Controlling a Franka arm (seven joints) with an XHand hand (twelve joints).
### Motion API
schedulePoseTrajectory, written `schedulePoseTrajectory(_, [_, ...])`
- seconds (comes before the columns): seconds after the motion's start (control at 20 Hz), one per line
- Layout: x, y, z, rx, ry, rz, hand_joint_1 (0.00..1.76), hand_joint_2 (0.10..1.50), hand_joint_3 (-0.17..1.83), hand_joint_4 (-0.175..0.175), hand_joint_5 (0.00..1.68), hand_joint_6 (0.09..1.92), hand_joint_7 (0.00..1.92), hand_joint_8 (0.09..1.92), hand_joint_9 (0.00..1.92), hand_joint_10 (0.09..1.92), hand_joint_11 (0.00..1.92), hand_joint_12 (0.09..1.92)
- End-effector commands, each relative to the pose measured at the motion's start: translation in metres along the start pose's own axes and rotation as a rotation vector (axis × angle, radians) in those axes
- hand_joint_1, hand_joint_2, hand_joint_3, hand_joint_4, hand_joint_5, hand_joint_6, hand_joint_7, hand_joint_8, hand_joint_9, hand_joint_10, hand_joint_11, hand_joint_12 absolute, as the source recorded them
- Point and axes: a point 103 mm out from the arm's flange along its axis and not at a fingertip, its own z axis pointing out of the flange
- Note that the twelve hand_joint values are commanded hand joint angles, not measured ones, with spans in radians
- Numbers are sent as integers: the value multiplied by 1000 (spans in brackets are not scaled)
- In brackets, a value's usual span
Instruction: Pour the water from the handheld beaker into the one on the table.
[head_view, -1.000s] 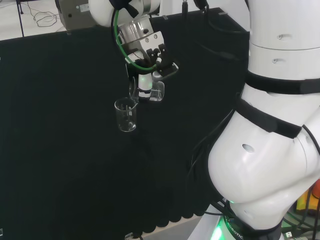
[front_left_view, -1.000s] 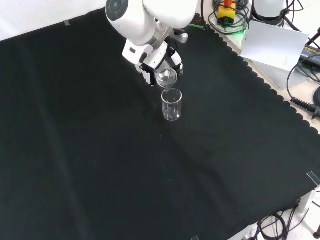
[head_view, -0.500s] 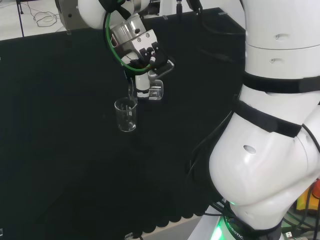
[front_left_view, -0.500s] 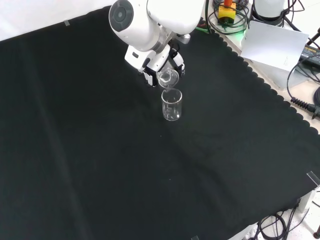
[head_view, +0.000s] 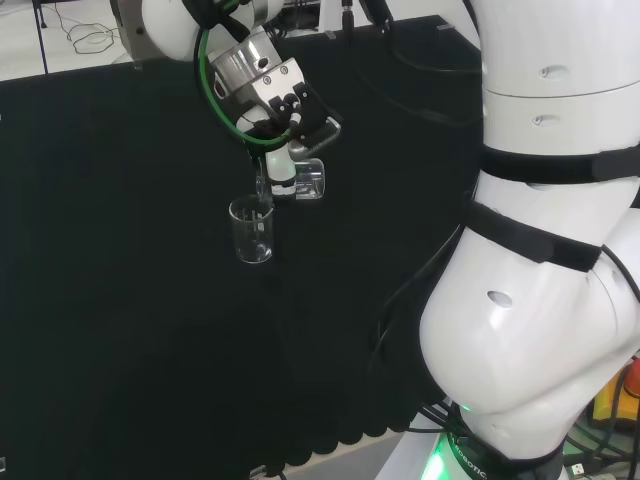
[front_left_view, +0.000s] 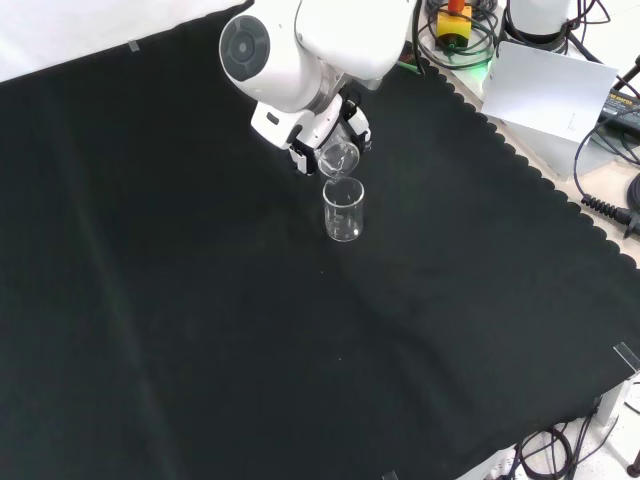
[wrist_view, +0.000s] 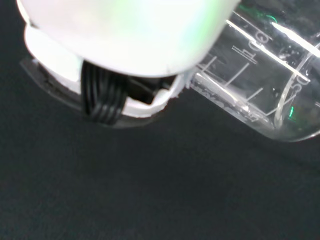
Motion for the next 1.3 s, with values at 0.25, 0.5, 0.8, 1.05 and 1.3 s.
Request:
schedulePoseTrajectory(0.25, [8,-1,-4,16,-21,3,1319,585,782,-175,1249,740,1307,709,1524,728,1153,730])
schedulePoseTrajectory(0.5, [14,1,-8,39,-39,9,1318,585,782,-175,1249,742,1306,710,1524,728,1153,730])
schedulePoseTrajectory(0.8, [17,4,-9,69,-56,19,1318,586,782,-175,1247,743,1306,712,1525,727,1153,731])
schedulePoseTrajectory(1.05, [16,4,-12,82,-66,30,1318,585,783,-175,1247,744,1305,713,1525,726,1153,732])
schedulePoseTrajectory(1.3, [18,3,-15,83,-79,37,1318,585,784,-175,1247,745,1305,714,1527,726,1153,733])
